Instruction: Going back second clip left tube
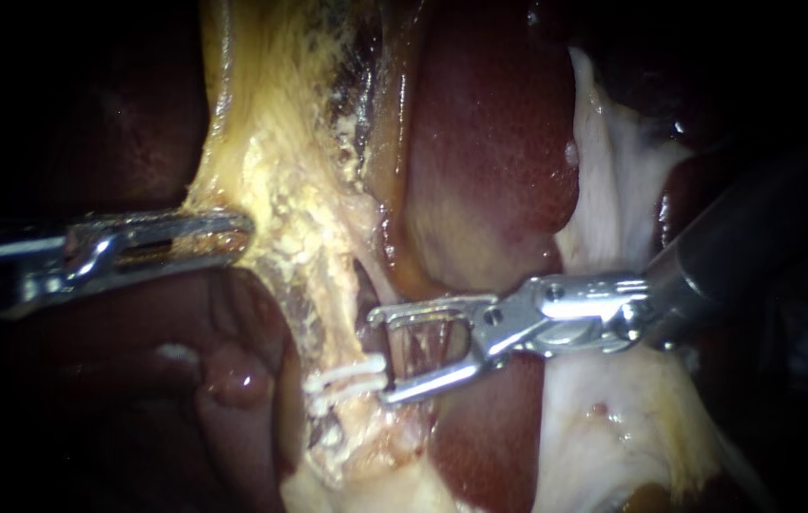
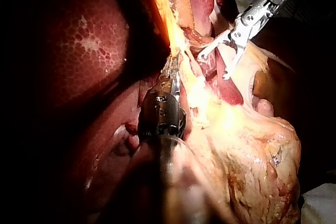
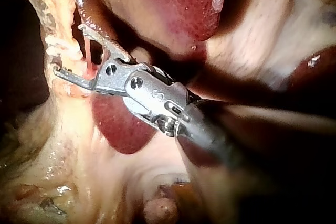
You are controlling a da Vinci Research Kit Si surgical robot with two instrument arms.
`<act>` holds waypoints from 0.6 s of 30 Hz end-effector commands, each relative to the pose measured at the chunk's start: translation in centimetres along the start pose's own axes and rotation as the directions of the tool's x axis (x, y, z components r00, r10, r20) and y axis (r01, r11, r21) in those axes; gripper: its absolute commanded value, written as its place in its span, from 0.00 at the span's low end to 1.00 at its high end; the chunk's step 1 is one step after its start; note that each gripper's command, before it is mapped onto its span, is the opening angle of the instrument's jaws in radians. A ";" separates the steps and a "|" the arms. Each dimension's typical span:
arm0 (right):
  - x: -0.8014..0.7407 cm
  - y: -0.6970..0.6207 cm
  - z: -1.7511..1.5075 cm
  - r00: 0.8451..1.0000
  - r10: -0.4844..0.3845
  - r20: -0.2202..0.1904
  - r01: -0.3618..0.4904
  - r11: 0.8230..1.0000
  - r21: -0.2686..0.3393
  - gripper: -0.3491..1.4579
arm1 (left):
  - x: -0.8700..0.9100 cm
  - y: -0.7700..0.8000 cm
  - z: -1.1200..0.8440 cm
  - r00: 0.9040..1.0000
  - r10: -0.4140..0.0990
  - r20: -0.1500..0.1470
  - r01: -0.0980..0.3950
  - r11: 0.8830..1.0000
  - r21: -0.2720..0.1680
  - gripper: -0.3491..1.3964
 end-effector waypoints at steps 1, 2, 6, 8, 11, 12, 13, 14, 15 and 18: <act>0.04 0.00 -0.05 1.000 -0.016 -0.001 0.016 1.000 -0.007 0.52 | 0.01 0.00 0.02 1.000 0.000 0.000 0.000 1.000 -0.001 0.00; 0.09 0.00 -0.11 0.999 -0.034 -0.002 0.034 0.999 -0.014 0.52 | 0.02 0.00 0.03 1.000 0.000 0.000 0.000 1.000 -0.001 0.00; 0.26 0.02 -0.34 0.995 -0.096 0.000 0.096 0.995 -0.034 0.52 | 0.03 0.00 0.04 1.000 0.001 0.001 -0.001 1.000 -0.002 0.00; 0.32 0.02 -0.45 0.993 -0.117 -0.003 0.117 0.992 -0.041 0.52 | 0.03 0.01 0.04 1.000 0.001 0.001 -0.001 1.000 -0.001 0.00; 0.37 0.03 -0.56 0.991 -0.134 -0.003 0.134 0.990 -0.045 0.52 | 0.03 0.02 0.05 1.000 0.002 0.001 -0.002 1.000 -0.001 0.00; 0.38 0.02 -0.58 0.991 -0.133 -0.006 0.133 0.990 -0.045 0.52 | 0.03 0.02 0.05 1.000 0.002 0.001 -0.002 1.000 -0.001 0.00; 0.39 0.02 -0.60 0.990 -0.139 -0.006 0.138 0.989 -0.045 0.52 | 0.04 0.02 0.06 1.000 0.002 0.001 -0.002 1.000 -0.002 0.00; 0.39 0.02 -0.60 0.989 -0.145 -0.006 0.144 0.989 -0.044 0.52 | 0.04 0.02 0.06 1.000 0.002 0.002 -0.002 1.000 -0.002 0.00; 0.39 0.01 -0.61 0.989 -0.145 -0.006 0.144 0.989 -0.044 0.52 | 0.04 0.03 0.07 1.000 0.002 0.002 -0.002 1.000 -0.002 0.00; 0.40 0.01 -0.61 0.988 -0.156 -0.005 0.156 0.987 -0.043 0.52 | 0.06 0.07 0.12 1.000 0.004 0.003 -0.004 1.000 -0.002 0.00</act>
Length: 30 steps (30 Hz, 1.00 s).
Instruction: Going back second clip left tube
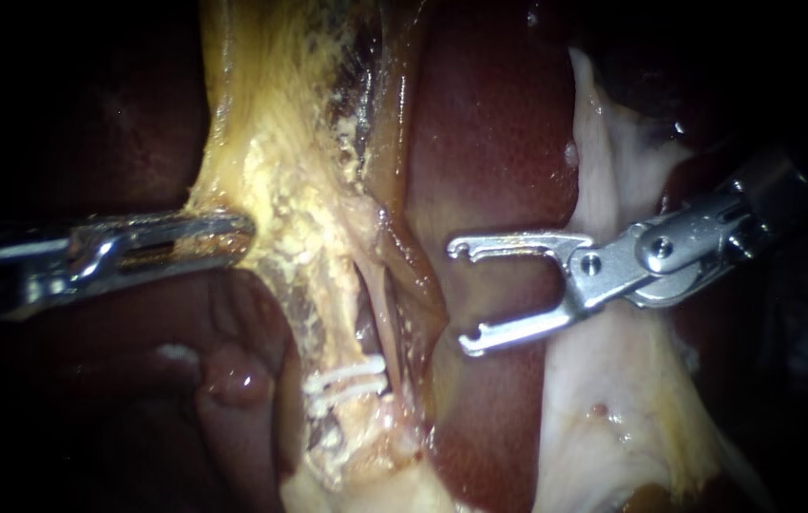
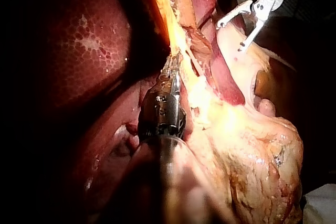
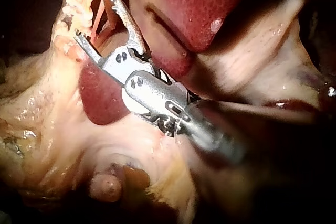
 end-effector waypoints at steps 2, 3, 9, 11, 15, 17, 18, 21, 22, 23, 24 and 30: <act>-0.01 0.00 0.00 1.000 -0.005 0.002 0.005 1.000 0.001 0.52 | 0.03 0.04 0.04 1.000 0.002 0.002 -0.002 1.000 0.000 0.00; -0.01 0.00 -0.01 1.000 -0.005 0.002 0.005 1.000 0.002 0.52 | 0.05 0.05 0.07 1.000 0.010 0.000 -0.010 1.000 -0.002 0.00; -0.01 -0.01 -0.04 1.000 -0.011 0.002 0.011 1.000 0.003 0.52 | 0.24 0.17 0.40 0.999 0.007 -0.032 -0.007 1.000 -0.009 0.00; -0.01 -0.02 -0.05 1.000 -0.011 0.002 0.011 1.000 0.004 0.52 | 0.31 0.22 0.56 0.999 0.007 -0.046 -0.007 1.000 -0.008 0.00; -0.01 -0.02 -0.07 1.000 -0.011 0.001 0.011 1.000 0.004 0.52 | 0.39 0.28 0.80 0.998 0.008 -0.067 -0.008 1.000 -0.006 0.00; 0.00 -0.01 -0.08 1.000 -0.010 0.002 0.010 1.000 0.002 0.52 | 0.40 0.26 0.88 0.997 0.008 -0.073 -0.008 1.000 -0.006 0.00; 0.00 -0.01 -0.09 1.000 -0.010 0.002 0.010 1.000 0.002 0.52 | 0.39 0.25 0.90 0.997 0.008 -0.074 -0.008 1.000 -0.004 0.00; 0.01 0.00 -0.09 1.000 -0.009 0.002 0.009 1.000 0.001 0.52 | 0.40 0.20 0.95 0.997 0.007 -0.078 -0.007 1.000 -0.001 0.00; 0.01 0.01 -0.10 1.000 -0.009 0.002 0.009 1.000 0.001 0.52 | 0.40 0.20 0.96 0.997 0.007 -0.080 -0.007 1.000 -0.003 0.00; 0.01 0.01 -0.10 1.000 -0.009 0.002 0.009 1.000 0.001 0.52 | 0.41 0.19 0.97 0.997 0.007 -0.081 -0.007 1.000 0.000 0.00; 0.01 0.01 -0.10 1.000 -0.009 0.002 0.009 1.000 0.001 0.52 | 0.41 0.19 0.98 0.997 0.007 -0.081 -0.007 1.000 0.000 0.00; 0.00 0.01 -0.11 1.000 -0.009 0.002 0.009 1.000 0.002 0.52 | 0.40 0.19 0.97 0.997 0.007 -0.082 -0.007 1.000 0.001 0.00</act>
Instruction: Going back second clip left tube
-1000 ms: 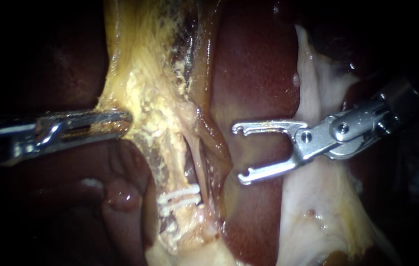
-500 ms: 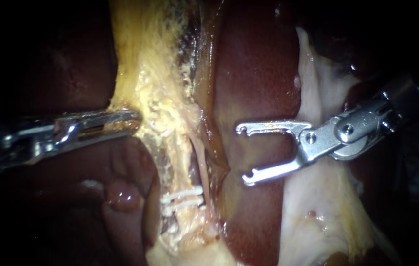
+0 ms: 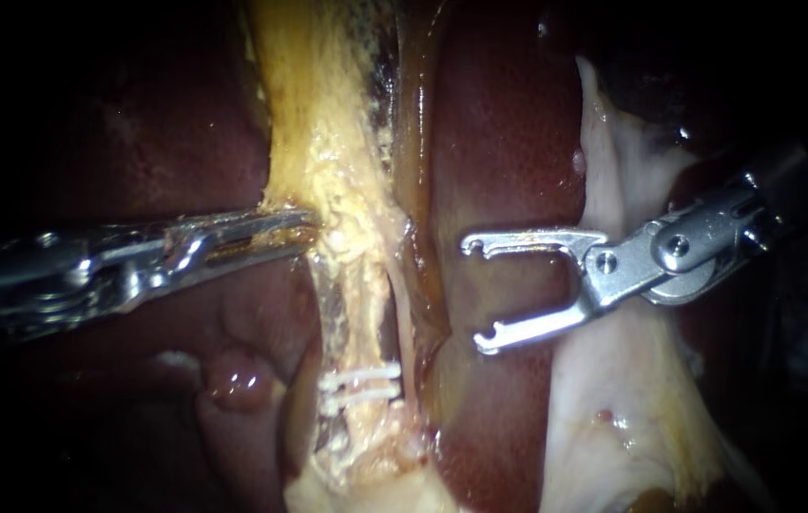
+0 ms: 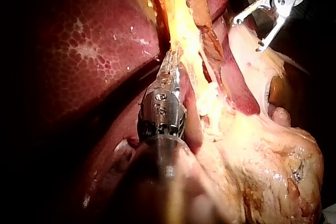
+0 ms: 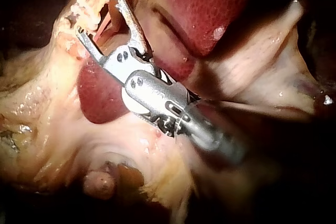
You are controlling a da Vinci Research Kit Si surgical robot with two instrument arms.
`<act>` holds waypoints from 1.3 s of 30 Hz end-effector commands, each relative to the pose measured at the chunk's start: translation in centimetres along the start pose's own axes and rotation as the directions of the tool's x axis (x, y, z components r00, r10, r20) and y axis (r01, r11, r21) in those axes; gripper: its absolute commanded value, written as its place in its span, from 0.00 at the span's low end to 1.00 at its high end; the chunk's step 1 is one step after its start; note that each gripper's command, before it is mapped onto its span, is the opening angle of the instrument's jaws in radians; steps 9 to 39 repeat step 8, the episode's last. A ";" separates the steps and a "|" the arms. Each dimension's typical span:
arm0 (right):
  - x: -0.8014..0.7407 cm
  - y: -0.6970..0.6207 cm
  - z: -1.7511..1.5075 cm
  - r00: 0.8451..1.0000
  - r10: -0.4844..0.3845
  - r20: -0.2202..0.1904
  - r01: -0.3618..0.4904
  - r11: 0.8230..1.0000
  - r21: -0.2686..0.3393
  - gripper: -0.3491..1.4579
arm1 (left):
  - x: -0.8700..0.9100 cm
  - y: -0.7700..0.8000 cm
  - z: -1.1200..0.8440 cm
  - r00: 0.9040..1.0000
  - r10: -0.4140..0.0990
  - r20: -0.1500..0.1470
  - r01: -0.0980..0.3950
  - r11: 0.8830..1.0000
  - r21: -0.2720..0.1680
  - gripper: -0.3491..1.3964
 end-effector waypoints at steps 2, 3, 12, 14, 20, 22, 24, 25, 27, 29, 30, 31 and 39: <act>0.00 0.00 -0.01 1.000 0.000 0.000 0.000 1.000 0.001 0.52 | 0.00 0.00 -0.01 1.000 0.000 -0.001 0.000 1.000 0.000 0.00; 0.00 0.00 -0.01 1.000 0.000 -0.003 0.000 1.000 0.000 0.52 | 0.00 0.00 -0.01 1.000 0.000 -0.001 0.000 1.000 0.000 0.00; 0.00 -0.01 -0.02 1.000 0.000 -0.003 0.000 1.000 0.001 0.52 | -0.01 0.00 -0.02 1.000 0.000 -0.002 0.000 1.000 0.001 0.00; 0.00 -0.01 -0.02 1.000 0.000 -0.003 0.000 1.000 0.001 0.52 | -0.01 0.00 -0.02 1.000 0.000 -0.002 0.000 1.000 0.001 0.00; 0.00 -0.01 -0.02 1.000 0.000 -0.003 0.000 1.000 0.001 0.52 | -0.01 0.00 -0.02 1.000 0.000 -0.002 0.000 1.000 0.001 0.00; 0.00 -0.01 -0.02 1.000 0.000 -0.003 0.000 1.000 0.001 0.52 | -0.01 0.00 -0.02 1.000 0.000 -0.002 0.000 1.000 0.001 0.00; 0.00 -0.01 -0.02 1.000 0.000 -0.003 0.000 1.000 0.001 0.52 | -0.01 0.00 -0.02 1.000 0.000 -0.002 0.000 1.000 0.001 0.00; 0.00 -0.01 -0.02 1.000 0.000 -0.003 0.000 1.000 0.001 0.52 | -0.01 0.00 -0.02 1.000 0.000 -0.002 0.000 1.000 0.001 0.00; 0.00 -0.01 -0.02 1.000 0.000 -0.003 0.000 1.000 0.001 0.52 | -0.01 0.00 -0.02 1.000 0.000 -0.002 0.000 1.000 0.001 0.00; 0.00 -0.01 -0.02 1.000 0.000 -0.003 0.000 1.000 0.001 0.52 | -0.01 0.00 -0.02 1.000 0.000 -0.002 0.000 1.000 0.001 0.00; 0.00 -0.01 -0.02 1.000 0.000 -0.003 0.000 1.000 0.001 0.52 | -0.01 0.00 -0.02 1.000 0.000 -0.002 0.000 1.000 0.001 0.00; 0.00 -0.01 -0.02 1.000 0.000 -0.003 0.000 1.000 0.001 0.52 | -0.01 0.00 -0.02 1.000 0.000 -0.002 0.000 1.000 0.001 0.00; 0.00 -0.01 -0.02 1.000 0.000 -0.003 0.000 1.000 0.001 0.52 | -0.01 0.00 -0.02 1.000 0.000 -0.002 0.000 1.000 0.001 0.00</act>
